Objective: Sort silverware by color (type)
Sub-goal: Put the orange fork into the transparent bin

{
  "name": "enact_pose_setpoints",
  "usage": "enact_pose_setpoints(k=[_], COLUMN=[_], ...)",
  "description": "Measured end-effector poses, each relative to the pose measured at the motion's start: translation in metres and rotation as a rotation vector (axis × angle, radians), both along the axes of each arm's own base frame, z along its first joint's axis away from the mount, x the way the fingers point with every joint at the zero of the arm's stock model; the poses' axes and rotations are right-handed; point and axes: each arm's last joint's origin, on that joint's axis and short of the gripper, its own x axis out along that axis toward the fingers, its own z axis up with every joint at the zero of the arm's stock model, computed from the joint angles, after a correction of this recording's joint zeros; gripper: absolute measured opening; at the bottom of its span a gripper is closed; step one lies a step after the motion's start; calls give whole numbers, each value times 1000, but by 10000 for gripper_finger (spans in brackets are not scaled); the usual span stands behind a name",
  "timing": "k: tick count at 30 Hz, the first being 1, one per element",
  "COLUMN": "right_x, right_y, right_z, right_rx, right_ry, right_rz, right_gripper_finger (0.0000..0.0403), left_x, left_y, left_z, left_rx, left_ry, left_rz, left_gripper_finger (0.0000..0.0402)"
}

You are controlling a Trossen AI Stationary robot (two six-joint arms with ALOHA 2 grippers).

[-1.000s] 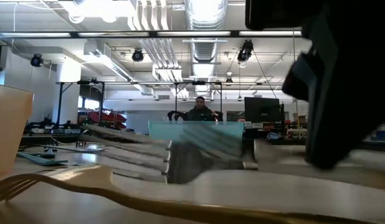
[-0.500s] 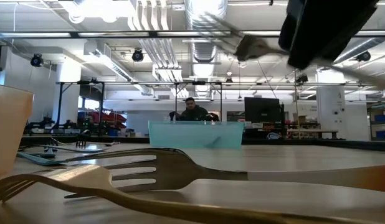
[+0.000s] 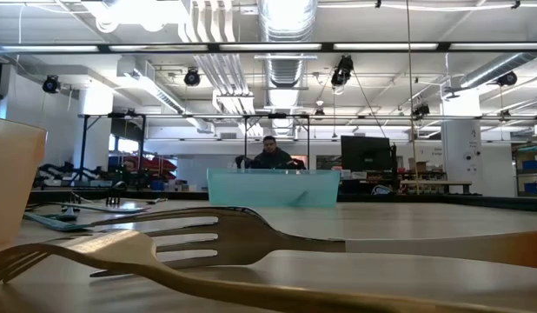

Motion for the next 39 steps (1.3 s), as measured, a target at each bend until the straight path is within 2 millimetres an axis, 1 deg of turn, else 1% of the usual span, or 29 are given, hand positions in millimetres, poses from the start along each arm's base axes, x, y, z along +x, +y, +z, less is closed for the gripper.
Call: enact_pose_setpoints(k=[2,5,9,12,18,22,27,30,32,35,37,39], right_x=[-14,-30,-41,-42,-42,-41,-40,-31,-18,5,20,35], right_y=[8,19,31,34,34,33,32,32,30,27,24,20], right_z=[-6,-18,-28,-32,-33,-33,-32,-29,-25,-22,-25,-35], right_rx=[-48,-83,-62,-41,-43,-41,-42,-6,32,69,57,16], right_ry=[37,99,138,165,173,173,169,117,49,-71,-137,-162], right_rz=[11,-17,-76,-149,-164,-166,-171,-198,-212,-158,-108,-68], right_gripper_finger=[10,11,11,11,17,42,90,112,121,127,127,125], left_x=[0,0,0,0,1,1,1,1,1,1,1,1], left_y=[0,0,0,0,0,0,0,0,0,0,0,0], left_z=[0,0,0,0,0,0,0,0,0,0,0,0], left_rx=[0,1,1,9,18,15,15,16,16,16,15,15], left_ry=[0,0,0,-5,-21,-22,-22,-22,-22,-22,-22,-22], left_rz=[0,-1,-1,-3,9,9,9,9,9,9,9,9], left_gripper_finger=[65,65,65,65,65,65,65,65,65,65,65,65])
